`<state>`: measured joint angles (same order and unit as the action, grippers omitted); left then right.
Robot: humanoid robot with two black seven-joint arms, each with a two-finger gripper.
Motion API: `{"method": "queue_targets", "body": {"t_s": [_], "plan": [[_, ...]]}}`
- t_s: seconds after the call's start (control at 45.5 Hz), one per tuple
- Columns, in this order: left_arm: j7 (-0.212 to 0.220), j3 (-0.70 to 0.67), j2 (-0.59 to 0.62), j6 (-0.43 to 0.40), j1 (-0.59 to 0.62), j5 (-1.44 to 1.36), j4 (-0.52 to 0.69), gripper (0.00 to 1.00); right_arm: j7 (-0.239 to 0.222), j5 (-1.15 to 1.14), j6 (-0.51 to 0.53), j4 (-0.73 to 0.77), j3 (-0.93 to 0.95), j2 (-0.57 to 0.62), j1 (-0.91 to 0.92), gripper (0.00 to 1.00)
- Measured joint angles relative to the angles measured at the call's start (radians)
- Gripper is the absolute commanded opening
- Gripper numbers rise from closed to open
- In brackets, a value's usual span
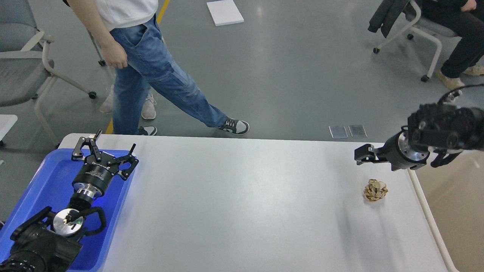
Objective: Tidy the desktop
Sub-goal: 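Lower the open right gripper down over the crumpled paper ball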
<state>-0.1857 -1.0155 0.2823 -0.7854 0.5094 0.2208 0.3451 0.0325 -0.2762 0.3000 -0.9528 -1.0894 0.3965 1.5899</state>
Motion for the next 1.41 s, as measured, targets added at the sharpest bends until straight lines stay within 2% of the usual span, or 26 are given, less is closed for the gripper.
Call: {"method": "queue_targets", "body": {"t_s": [0.638,1.408], "plan": [[-0.001,0.0,0.0,0.0,0.0,0.0,-0.001,1.0,0.001,-0.141,-0.045,0.349,0.123,-0.036,-0.351,0.99],[-0.001,0.0,0.0,0.0,0.0,0.0,-0.001,1.0,0.0,-0.16,-0.132,0.44,0.244,-0.068,-0.488,0.95]]}}
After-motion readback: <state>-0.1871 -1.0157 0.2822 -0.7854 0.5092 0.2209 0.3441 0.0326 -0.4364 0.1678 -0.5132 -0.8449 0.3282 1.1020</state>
